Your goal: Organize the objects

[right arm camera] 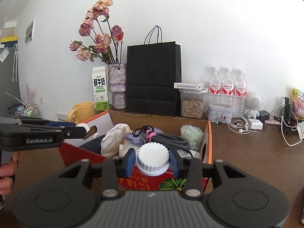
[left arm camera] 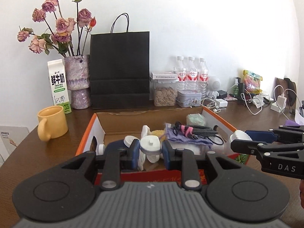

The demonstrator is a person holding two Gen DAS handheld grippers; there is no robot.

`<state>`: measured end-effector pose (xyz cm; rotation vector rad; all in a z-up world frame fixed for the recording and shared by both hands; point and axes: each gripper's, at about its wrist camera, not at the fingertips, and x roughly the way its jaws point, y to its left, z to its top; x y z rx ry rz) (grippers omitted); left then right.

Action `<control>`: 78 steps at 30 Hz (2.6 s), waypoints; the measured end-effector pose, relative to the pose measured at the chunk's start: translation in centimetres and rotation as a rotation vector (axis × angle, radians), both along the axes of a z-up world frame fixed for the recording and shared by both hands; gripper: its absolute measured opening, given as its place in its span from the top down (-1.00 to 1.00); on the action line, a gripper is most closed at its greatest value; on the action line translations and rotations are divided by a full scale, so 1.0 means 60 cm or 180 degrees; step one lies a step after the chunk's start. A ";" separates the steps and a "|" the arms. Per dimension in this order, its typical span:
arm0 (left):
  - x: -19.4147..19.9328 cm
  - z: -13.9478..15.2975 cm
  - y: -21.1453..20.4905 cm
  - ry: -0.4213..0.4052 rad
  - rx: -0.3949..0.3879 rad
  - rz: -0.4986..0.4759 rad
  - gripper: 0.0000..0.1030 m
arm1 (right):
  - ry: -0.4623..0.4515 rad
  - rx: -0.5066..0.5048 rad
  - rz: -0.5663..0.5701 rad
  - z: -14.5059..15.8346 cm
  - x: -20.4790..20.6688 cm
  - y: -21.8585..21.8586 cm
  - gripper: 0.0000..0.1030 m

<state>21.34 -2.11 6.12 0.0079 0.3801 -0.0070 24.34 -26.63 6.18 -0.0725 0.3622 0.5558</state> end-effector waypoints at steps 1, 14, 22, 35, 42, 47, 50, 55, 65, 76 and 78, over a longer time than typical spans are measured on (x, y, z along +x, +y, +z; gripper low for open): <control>0.008 0.004 0.003 -0.0015 0.0011 0.0017 0.48 | -0.0011 0.0006 -0.0011 0.004 0.008 0.005 0.27; 0.103 0.011 0.033 -0.0011 -0.0012 0.0168 0.48 | -0.0045 -0.0049 -0.0236 0.015 0.131 0.069 0.27; 0.125 0.001 0.045 0.0035 -0.0063 0.0273 0.06 | 0.0055 -0.0055 -0.0331 -0.001 0.156 0.079 -0.69; 0.001 0.004 0.059 0.0016 -0.0076 0.0197 -1.00 | -0.0009 -0.0040 -0.0357 0.012 0.025 0.039 -1.00; -0.079 -0.019 0.054 0.0358 -0.0173 0.0068 -1.00 | 0.0166 -0.0071 -0.0378 -0.002 -0.064 0.015 -1.00; -0.119 -0.036 0.047 0.0492 -0.0184 0.0071 -1.00 | 0.0254 -0.0079 -0.0395 -0.015 -0.104 0.003 -1.00; -0.136 -0.038 0.045 0.0507 -0.0200 0.0084 -1.00 | 0.0279 -0.0076 -0.0405 -0.018 -0.120 0.000 -1.00; -0.151 -0.037 0.043 0.0518 -0.0213 0.0094 -1.00 | 0.0273 -0.0064 -0.0404 -0.016 -0.140 -0.004 -1.00; -0.161 -0.031 0.040 0.0490 -0.0204 0.0099 -1.00 | 0.0258 -0.0057 -0.0397 -0.012 -0.151 -0.004 -1.00; -0.163 -0.032 0.042 0.0498 -0.0216 0.0103 -1.00 | 0.0253 -0.0062 -0.0386 -0.010 -0.153 -0.001 -1.00; -0.163 -0.032 0.043 0.0495 -0.0219 0.0101 -1.00 | 0.0252 -0.0063 -0.0385 -0.010 -0.153 -0.001 -1.00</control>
